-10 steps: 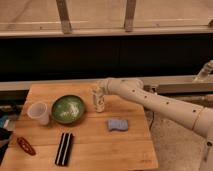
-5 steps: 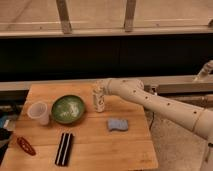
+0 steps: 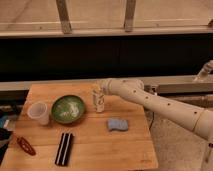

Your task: Stand the bottle upright

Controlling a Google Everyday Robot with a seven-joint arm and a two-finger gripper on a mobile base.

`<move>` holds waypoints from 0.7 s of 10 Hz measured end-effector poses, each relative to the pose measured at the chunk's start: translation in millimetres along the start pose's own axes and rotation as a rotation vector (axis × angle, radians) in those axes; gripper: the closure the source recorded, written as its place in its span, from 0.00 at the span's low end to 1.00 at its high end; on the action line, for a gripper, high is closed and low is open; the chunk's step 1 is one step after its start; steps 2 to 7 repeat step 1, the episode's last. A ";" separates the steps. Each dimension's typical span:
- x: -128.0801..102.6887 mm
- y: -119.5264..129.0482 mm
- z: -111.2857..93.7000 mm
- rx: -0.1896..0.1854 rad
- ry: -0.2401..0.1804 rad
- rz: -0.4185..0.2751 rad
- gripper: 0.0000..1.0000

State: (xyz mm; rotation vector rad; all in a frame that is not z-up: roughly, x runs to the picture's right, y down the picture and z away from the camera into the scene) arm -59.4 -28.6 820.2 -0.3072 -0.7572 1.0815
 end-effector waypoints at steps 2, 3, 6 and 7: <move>0.9 0.0 0.4 -0.001 0.001 0.001 0.20; 0.9 0.0 0.4 -0.001 0.001 0.001 0.20; 0.9 0.0 0.4 -0.001 0.001 0.001 0.20; 0.9 0.0 0.4 -0.001 0.001 0.001 0.20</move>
